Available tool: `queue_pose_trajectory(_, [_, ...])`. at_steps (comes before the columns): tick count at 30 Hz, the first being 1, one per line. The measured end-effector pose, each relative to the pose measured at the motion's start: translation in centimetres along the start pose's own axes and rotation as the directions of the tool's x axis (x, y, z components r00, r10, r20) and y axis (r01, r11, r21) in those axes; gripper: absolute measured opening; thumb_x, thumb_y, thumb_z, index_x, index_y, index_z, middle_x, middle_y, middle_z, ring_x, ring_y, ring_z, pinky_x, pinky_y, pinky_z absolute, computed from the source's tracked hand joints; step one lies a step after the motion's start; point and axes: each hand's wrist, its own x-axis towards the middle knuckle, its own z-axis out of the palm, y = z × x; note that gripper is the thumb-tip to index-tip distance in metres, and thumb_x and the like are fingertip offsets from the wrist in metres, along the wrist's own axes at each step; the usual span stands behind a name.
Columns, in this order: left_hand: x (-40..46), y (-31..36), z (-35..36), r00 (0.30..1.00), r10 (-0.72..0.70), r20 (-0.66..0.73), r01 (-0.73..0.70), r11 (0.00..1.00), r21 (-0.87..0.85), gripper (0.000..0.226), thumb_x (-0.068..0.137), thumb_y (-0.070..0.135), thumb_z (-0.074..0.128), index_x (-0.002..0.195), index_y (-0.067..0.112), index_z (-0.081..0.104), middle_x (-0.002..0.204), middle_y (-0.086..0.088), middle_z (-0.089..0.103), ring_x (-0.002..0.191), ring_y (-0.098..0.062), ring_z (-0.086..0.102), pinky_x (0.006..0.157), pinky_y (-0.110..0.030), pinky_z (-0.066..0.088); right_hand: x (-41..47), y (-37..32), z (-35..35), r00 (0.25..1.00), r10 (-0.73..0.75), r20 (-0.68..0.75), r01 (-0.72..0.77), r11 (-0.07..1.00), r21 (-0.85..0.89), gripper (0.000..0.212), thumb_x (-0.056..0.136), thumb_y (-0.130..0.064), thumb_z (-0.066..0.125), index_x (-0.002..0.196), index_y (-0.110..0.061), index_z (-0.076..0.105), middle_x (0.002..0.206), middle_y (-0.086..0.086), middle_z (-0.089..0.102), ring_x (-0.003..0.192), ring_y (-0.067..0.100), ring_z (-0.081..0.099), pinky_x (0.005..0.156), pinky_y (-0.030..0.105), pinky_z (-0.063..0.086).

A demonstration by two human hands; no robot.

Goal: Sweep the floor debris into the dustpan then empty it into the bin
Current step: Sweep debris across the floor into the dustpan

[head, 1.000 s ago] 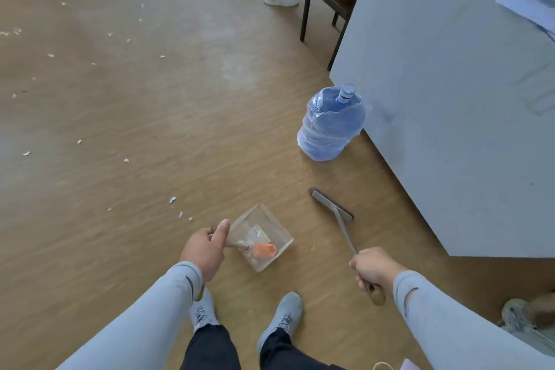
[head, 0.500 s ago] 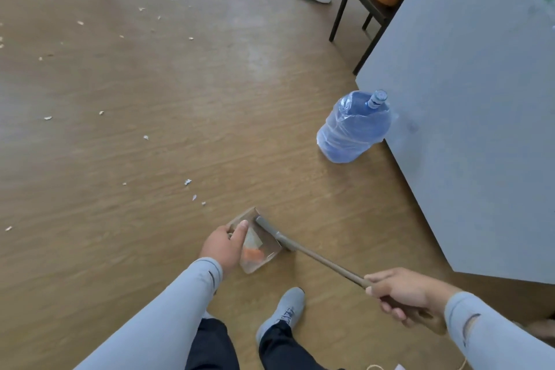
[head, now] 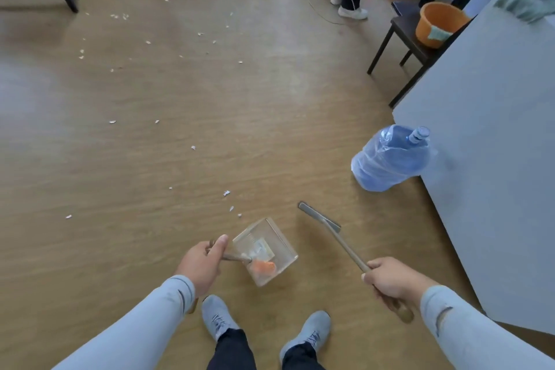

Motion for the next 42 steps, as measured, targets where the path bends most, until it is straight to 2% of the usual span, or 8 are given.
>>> queue_pose_trajectory(8, [2.6, -4.8, -7.6, 0.996, -0.066, -0.064, 0.064, 0.998, -0.027, 0.056, 0.096, 0.069, 0.049, 0.118, 0.018, 0.057, 0.083, -0.008, 0.072, 0.042, -0.013, 0.049, 0.042, -0.023, 0.041, 3.5, -9.3, 9.1, 0.998, 0.057, -0.017, -0.059, 0.983, -0.172, 0.021, 0.096, -0.006, 0.046, 0.104, 0.002, 0.063, 0.079, 0.014, 0.061, 0.065, 0.027, 0.058, 0.060, 0.029, 0.049])
queue_pose_trajectory(13, [5.4, -6.4, -11.2, 0.996, -0.043, -0.083, 0.041, 0.999, -0.023, 0.062, 0.098, 0.067, 0.049, 0.109, 0.008, 0.063, 0.093, -0.011, 0.071, 0.077, -0.037, 0.069, 0.074, -0.044, 0.055, 3.3, -13.5, 10.9, 0.999, 0.046, 0.007, -0.045, 0.991, -0.124, 0.018, 0.096, -0.003, 0.053, 0.079, -0.009, 0.055, 0.074, 0.010, 0.060, 0.060, 0.021, 0.057, 0.060, 0.028, 0.052])
queue_pose_trajectory(22, [8.6, -7.1, -12.9, 0.986, -0.103, -0.130, 0.097, 0.994, -0.054, 0.070, 0.099, 0.064, 0.048, 0.121, -0.001, 0.063, 0.119, -0.021, 0.071, 0.114, -0.046, 0.066, 0.096, -0.051, 0.053, 5.3, -18.0, 9.7, 0.999, -0.004, -0.036, -0.003, 0.981, -0.196, 0.027, 0.089, -0.005, 0.039, 0.103, -0.005, 0.063, 0.057, 0.014, 0.061, 0.047, 0.027, 0.054, 0.050, 0.032, 0.048])
queue_pose_trajectory(25, [9.2, -7.4, -13.9, 0.980, -0.107, -0.167, 0.105, 0.994, -0.022, 0.071, 0.100, 0.064, 0.047, 0.122, -0.003, 0.063, 0.115, -0.020, 0.072, 0.111, -0.045, 0.066, 0.094, -0.049, 0.053, 6.8, -19.6, 10.4, 1.000, -0.003, -0.029, -0.005, 0.966, -0.258, 0.020, 0.090, -0.006, 0.044, 0.092, -0.001, 0.063, 0.063, 0.014, 0.061, 0.051, 0.027, 0.055, 0.057, 0.034, 0.052])
queue_pose_trajectory(28, [9.3, -7.8, -13.6, 0.983, -0.068, -0.170, 0.066, 0.998, -0.021, 0.058, 0.100, 0.063, 0.048, 0.093, 0.007, 0.065, 0.092, -0.015, 0.073, 0.090, -0.040, 0.068, 0.089, -0.048, 0.055, 6.5, -20.4, 12.2, 1.000, -0.003, 0.025, 0.011, 0.945, -0.328, 0.021, 0.093, -0.005, 0.052, 0.073, -0.010, 0.052, 0.071, 0.009, 0.057, 0.057, 0.020, 0.056, 0.059, 0.030, 0.054])
queue_pose_trajectory(31, [9.1, -7.8, -13.0, 0.985, -0.047, -0.165, 0.046, 0.999, -0.013, 0.057, 0.100, 0.061, 0.048, 0.087, 0.008, 0.062, 0.086, -0.012, 0.071, 0.091, -0.039, 0.069, 0.085, -0.045, 0.053, 4.7, -20.4, 13.5, 0.994, 0.017, 0.110, 0.029, 0.916, -0.401, 0.010, 0.092, -0.007, 0.052, 0.087, -0.006, 0.060, 0.071, 0.008, 0.058, 0.057, 0.021, 0.056, 0.061, 0.030, 0.056])
queue_pose_trajectory(35, [9.2, -8.1, -12.9, 0.986, -0.056, -0.160, 0.054, 0.998, -0.017, 0.071, 0.100, 0.064, 0.046, 0.121, -0.001, 0.064, 0.113, -0.020, 0.074, 0.109, -0.041, 0.067, 0.095, -0.046, 0.051, 1.4, -19.9, 10.8, 0.965, 0.045, 0.258, 0.055, 0.928, -0.369, 0.037, 0.089, -0.013, 0.047, 0.123, -0.011, 0.063, 0.058, 0.009, 0.060, 0.045, 0.021, 0.049, 0.053, 0.031, 0.050])
queue_pose_trajectory(42, [9.1, -8.9, -12.8, 0.989, -0.054, -0.140, 0.052, 0.999, -0.015, 0.073, 0.099, 0.068, 0.042, 0.126, 0.004, 0.064, 0.110, -0.014, 0.074, 0.105, -0.036, 0.066, 0.094, -0.044, 0.050, -1.4, -19.8, 8.7, 0.970, 0.000, 0.245, 0.052, 0.977, -0.207, 0.043, 0.091, -0.009, 0.053, 0.133, -0.018, 0.051, 0.054, 0.010, 0.055, 0.039, 0.018, 0.043, 0.040, 0.026, 0.041])
